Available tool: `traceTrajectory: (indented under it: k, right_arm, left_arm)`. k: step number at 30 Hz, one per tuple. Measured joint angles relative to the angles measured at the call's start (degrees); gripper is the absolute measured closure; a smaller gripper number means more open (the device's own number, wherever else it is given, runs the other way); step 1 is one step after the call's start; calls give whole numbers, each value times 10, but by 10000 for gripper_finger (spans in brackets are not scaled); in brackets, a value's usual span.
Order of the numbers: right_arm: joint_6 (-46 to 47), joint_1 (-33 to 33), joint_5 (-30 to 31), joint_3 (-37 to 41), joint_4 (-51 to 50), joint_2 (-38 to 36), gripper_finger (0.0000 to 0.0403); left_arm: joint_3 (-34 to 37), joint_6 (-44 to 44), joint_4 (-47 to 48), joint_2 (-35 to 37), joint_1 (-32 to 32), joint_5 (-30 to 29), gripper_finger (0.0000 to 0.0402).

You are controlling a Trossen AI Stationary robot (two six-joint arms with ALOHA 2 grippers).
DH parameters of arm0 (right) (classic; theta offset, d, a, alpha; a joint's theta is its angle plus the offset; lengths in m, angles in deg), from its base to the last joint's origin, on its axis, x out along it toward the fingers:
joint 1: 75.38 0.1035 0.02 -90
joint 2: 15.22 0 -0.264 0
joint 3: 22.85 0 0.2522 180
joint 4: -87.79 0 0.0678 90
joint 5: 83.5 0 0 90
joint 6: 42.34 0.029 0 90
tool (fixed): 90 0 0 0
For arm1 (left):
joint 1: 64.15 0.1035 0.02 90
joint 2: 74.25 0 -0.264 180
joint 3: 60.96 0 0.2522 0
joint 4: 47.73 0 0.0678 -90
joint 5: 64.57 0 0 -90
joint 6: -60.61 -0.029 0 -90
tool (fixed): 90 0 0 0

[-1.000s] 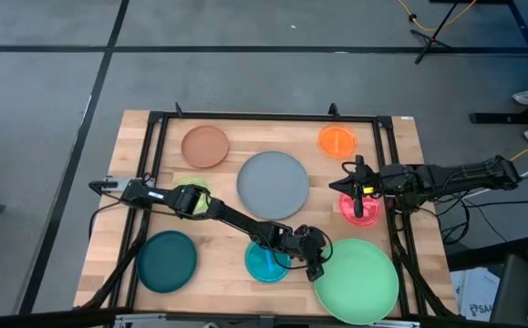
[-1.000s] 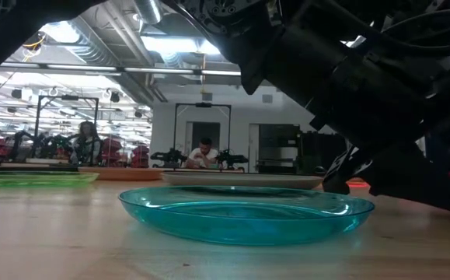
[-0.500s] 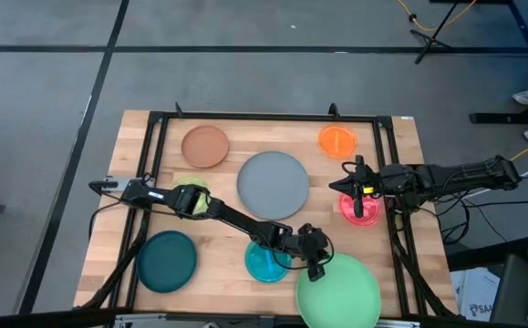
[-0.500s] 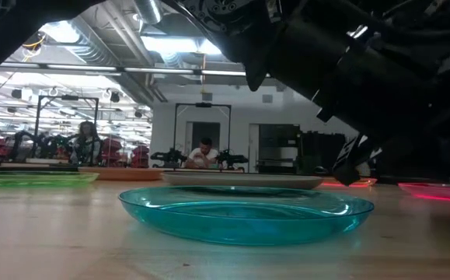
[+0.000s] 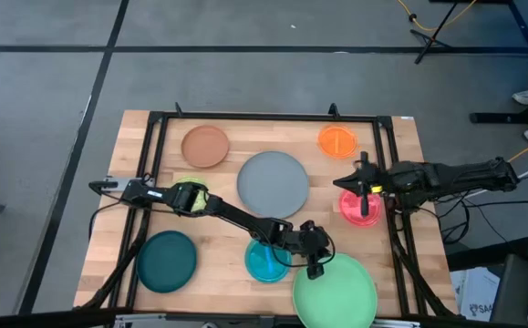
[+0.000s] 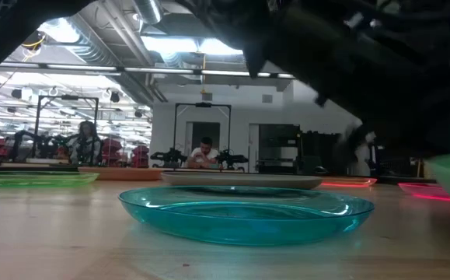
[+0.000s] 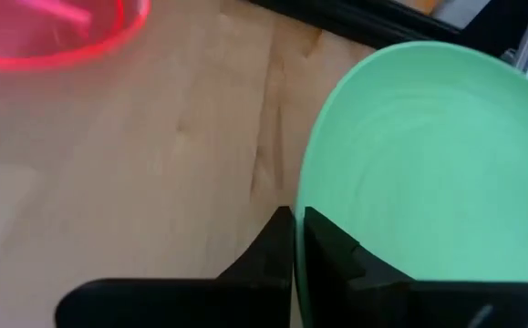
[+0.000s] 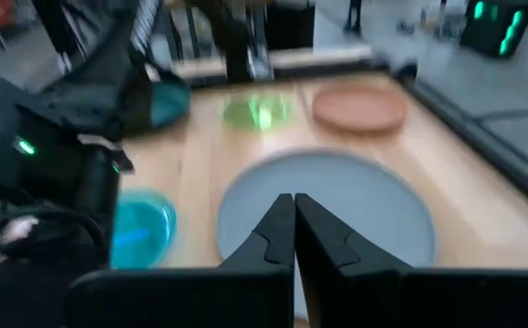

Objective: Stack plastic plates
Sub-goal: Stack the green plate on top of the gray plate

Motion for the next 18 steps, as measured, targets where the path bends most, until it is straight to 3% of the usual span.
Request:
traceTrajectory:
  k: [11, 18]
  right_arm:
    - [0, 0, 0, -17, -4, -106, 400]
    - [0, 0, 0, -17, -26, -129, 400]
  left_arm:
    - [0, -72, 61, 72, 12, 6, 400]
    - [0, -122, 124, 135, 22, -2, 401]
